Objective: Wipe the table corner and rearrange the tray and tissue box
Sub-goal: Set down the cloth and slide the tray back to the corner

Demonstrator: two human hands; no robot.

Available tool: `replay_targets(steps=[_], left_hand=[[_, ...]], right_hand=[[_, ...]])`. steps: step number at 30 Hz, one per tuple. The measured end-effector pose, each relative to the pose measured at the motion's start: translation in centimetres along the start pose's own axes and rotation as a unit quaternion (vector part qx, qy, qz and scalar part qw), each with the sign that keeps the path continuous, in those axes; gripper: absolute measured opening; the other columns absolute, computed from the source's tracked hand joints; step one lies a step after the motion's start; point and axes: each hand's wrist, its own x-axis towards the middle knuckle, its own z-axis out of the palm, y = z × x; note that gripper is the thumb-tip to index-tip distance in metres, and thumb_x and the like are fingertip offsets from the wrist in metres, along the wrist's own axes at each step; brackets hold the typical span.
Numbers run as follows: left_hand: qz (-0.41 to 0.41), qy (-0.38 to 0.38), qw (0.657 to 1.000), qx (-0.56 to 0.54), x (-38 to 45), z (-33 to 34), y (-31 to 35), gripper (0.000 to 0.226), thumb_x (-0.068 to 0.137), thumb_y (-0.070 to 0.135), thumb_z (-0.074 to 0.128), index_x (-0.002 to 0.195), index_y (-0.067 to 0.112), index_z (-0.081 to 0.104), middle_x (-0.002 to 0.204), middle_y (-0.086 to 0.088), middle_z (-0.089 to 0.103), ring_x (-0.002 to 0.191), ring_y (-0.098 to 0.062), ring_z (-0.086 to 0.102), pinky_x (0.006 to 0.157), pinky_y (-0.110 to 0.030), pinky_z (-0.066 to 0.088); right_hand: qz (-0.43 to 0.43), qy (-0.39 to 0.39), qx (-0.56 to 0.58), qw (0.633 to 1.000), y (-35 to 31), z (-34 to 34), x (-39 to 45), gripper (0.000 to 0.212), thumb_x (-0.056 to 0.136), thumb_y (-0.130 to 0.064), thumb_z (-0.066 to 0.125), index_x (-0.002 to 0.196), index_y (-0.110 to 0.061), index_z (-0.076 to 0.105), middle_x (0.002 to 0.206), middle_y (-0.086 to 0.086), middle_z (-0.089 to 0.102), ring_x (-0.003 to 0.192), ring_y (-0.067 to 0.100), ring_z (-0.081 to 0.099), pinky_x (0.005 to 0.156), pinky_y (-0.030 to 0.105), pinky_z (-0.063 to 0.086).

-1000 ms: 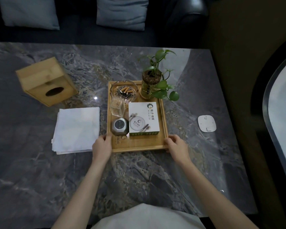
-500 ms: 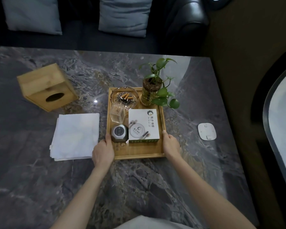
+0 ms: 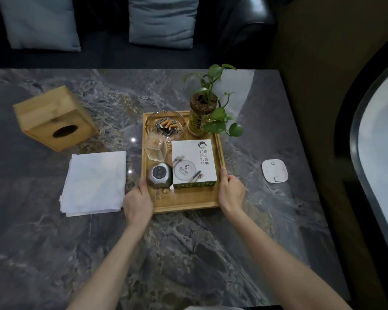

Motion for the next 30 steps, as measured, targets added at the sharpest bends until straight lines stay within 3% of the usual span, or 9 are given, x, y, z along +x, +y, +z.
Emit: replay_targets(steps=[3, 6, 9, 12, 16, 21, 24, 30], left_hand=[[0.030, 0.007, 0.999, -0.018, -0.5, 0.7, 1.3, 0.061, 0.097, 0.037, 0.023, 0.100, -0.010, 0.062, 0.109, -0.033, 0.061, 0.103, -0.042, 0.055, 0.085, -0.041, 0.038], [0.047, 0.010, 0.998, -0.043, -1.4, 1.4, 3.6, 0.058, 0.098, 0.034, 0.026, 0.092, -0.010, 0.063, 0.104, -0.030, 0.063, 0.098, -0.038, 0.056, 0.077, -0.034, 0.032], [0.066, 0.005, 0.996, -0.064, -2.4, 2.8, 5.4, 0.055, 0.098, 0.033, 0.026, 0.079, -0.002, 0.064, 0.087, -0.023, 0.063, 0.085, -0.030, 0.057, 0.071, -0.030, 0.030], [0.067, 0.004, 0.996, -0.064, -3.4, 4.4, 7.2, 0.049, 0.097, 0.035, 0.025, 0.063, 0.013, 0.052, 0.067, -0.006, 0.050, 0.071, -0.021, 0.049, 0.060, -0.029, 0.029], [0.079, 0.000, 0.994, -0.078, -4.2, 6.8, 8.9, 0.058, 0.097, 0.036, 0.025, 0.080, -0.005, 0.063, 0.078, -0.015, 0.058, 0.075, -0.023, 0.051, 0.067, -0.032, 0.034], [0.098, -0.014, 0.992, -0.083, -5.0, 10.0, 10.1, 0.061, 0.096, 0.039, 0.024, 0.078, -0.005, 0.062, 0.084, -0.026, 0.065, 0.079, -0.035, 0.060, 0.073, -0.042, 0.044], [0.098, -0.032, 0.991, -0.080, -5.6, 11.5, 10.8, 0.061, 0.097, 0.038, 0.023, 0.080, -0.005, 0.062, 0.086, -0.025, 0.065, 0.083, -0.035, 0.060, 0.072, -0.039, 0.042], [0.090, -0.055, 0.993, -0.056, -6.1, 13.9, 11.8, 0.057, 0.098, 0.034, 0.025, 0.078, -0.006, 0.061, 0.087, -0.023, 0.064, 0.077, -0.028, 0.056, 0.068, -0.031, 0.035]], right_hand=[[-0.016, 0.010, 0.012, 1.000, -0.1, -2.2, 0.4, 0.055, 0.097, -0.043, 0.030, 0.068, -0.005, 0.056, 0.072, 0.008, 0.058, 0.069, 0.024, 0.053, 0.062, 0.032, 0.032], [-0.023, 0.027, 0.015, 0.999, -0.3, -4.6, 1.3, 0.053, 0.096, -0.044, 0.031, 0.068, -0.006, 0.054, 0.071, 0.008, 0.057, 0.069, 0.023, 0.053, 0.062, 0.033, 0.033], [-0.031, 0.056, 0.015, 0.998, 0.1, -7.1, 2.2, 0.053, 0.096, -0.044, 0.032, 0.065, -0.007, 0.053, 0.066, 0.006, 0.056, 0.066, 0.022, 0.052, 0.058, 0.032, 0.033], [-0.048, 0.077, 0.011, 0.996, 0.7, -9.6, 3.1, 0.051, 0.096, -0.042, 0.032, 0.065, -0.008, 0.053, 0.065, 0.004, 0.054, 0.064, 0.019, 0.049, 0.055, 0.031, 0.029], [-0.059, 0.101, 0.015, 0.993, 2.1, -12.2, 4.6, 0.050, 0.096, -0.042, 0.034, 0.077, -0.005, 0.063, 0.073, 0.006, 0.059, 0.066, 0.018, 0.052, 0.057, 0.030, 0.034], [-0.034, 0.110, 0.026, 0.993, 4.4, -14.4, 6.2, 0.051, 0.095, -0.044, 0.036, 0.085, -0.004, 0.066, 0.074, 0.007, 0.063, 0.070, 0.024, 0.061, 0.058, 0.030, 0.039], [-0.015, 0.107, 0.033, 0.994, 5.7, -15.4, 7.0, 0.051, 0.095, -0.043, 0.037, 0.080, -0.004, 0.066, 0.071, 0.008, 0.063, 0.066, 0.021, 0.060, 0.049, 0.028, 0.036], [0.020, 0.095, 0.044, 0.994, 8.1, -16.0, 8.5, 0.053, 0.094, -0.043, 0.038, 0.079, -0.001, 0.067, 0.071, 0.011, 0.067, 0.063, 0.021, 0.061, 0.047, 0.024, 0.037]])
